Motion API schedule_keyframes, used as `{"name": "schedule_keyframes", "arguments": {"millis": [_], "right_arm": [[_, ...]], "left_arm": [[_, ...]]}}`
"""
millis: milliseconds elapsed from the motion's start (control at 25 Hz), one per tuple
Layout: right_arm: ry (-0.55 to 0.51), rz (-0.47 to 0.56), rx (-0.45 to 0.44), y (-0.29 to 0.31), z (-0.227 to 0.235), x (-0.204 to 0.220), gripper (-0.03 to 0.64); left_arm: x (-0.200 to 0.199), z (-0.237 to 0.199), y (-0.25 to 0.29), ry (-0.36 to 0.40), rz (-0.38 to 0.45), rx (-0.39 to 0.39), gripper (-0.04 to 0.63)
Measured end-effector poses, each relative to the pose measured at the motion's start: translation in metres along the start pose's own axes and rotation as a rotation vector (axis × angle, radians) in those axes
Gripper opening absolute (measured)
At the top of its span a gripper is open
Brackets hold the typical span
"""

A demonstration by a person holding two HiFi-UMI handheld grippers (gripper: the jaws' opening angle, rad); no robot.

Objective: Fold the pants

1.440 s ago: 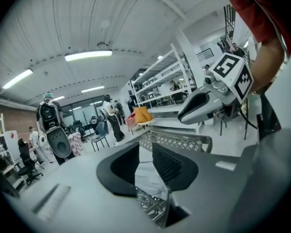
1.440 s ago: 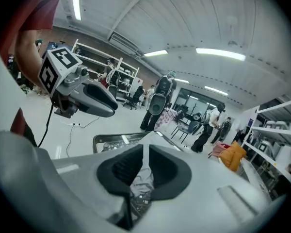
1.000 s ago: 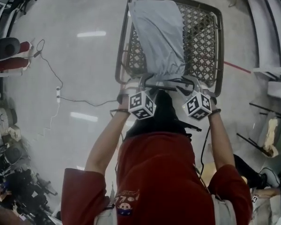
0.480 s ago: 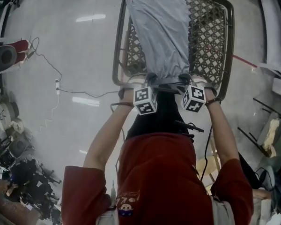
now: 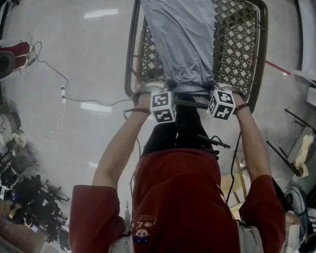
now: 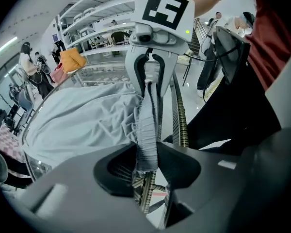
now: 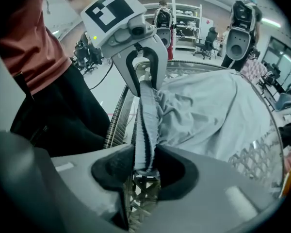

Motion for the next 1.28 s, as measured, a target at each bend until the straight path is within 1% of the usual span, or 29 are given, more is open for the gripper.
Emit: {"name": "schedule_keyframes", "arguments": {"millis": [120,200,240,400,520,680,840,1000,1160,1280], "right_arm": [[0.048,0.016,-0.019,-0.007,0.000,-0.004,0.103],[0.060,0.027,-0.005,-0.010,0.000,-0.006,0.057],[0.061,0.027,0.003,-0.011,-0.001,-0.006,0.052],[0.063,0.011,-0.003,-0.009,-0.012,-0.005,0.048],[0.060,-0.004,-0.013,-0.011,-0.026,-0.004,0.046],[0.059,-0.016,-0.029,-0.014,-0.056,-0.002,0.046],[0.070,-0.019,-0.040,-0.018,-0.090,-0.001,0.046],[0.077,-0.014,-0.028,-0.020,-0.115,-0.003,0.046],[0.086,-0.002,0.006,-0.024,-0.122,-0.006,0.046],[0.089,0.010,0.033,-0.034,-0.117,-0.009,0.046]], "left_arm": [[-0.001,0.000,-0.004,-0.026,-0.007,0.025,0.132],[-0.001,0.001,-0.006,-0.037,-0.006,0.034,0.130],[-0.002,0.003,-0.007,-0.039,-0.005,0.036,0.129],[-0.004,0.015,-0.009,-0.039,-0.006,0.052,0.129],[-0.006,0.028,-0.012,-0.025,-0.005,0.057,0.129],[-0.011,0.055,-0.018,-0.013,0.001,0.067,0.129],[-0.014,0.084,-0.025,-0.025,0.012,0.087,0.129],[-0.013,0.108,-0.033,-0.025,0.015,0.093,0.129],[-0.015,0.111,-0.040,-0.006,0.008,0.080,0.129],[-0.020,0.104,-0.050,0.006,0.014,0.062,0.129]]}}
Point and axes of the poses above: the fingertips, and each gripper's own axes: y forward along the fingers, z to its right, x out of its underside, the point moved 4 cm from there along -y, backward along the fingers, and after that the axes turned 7 degrees about y, right-handed, at the moved point
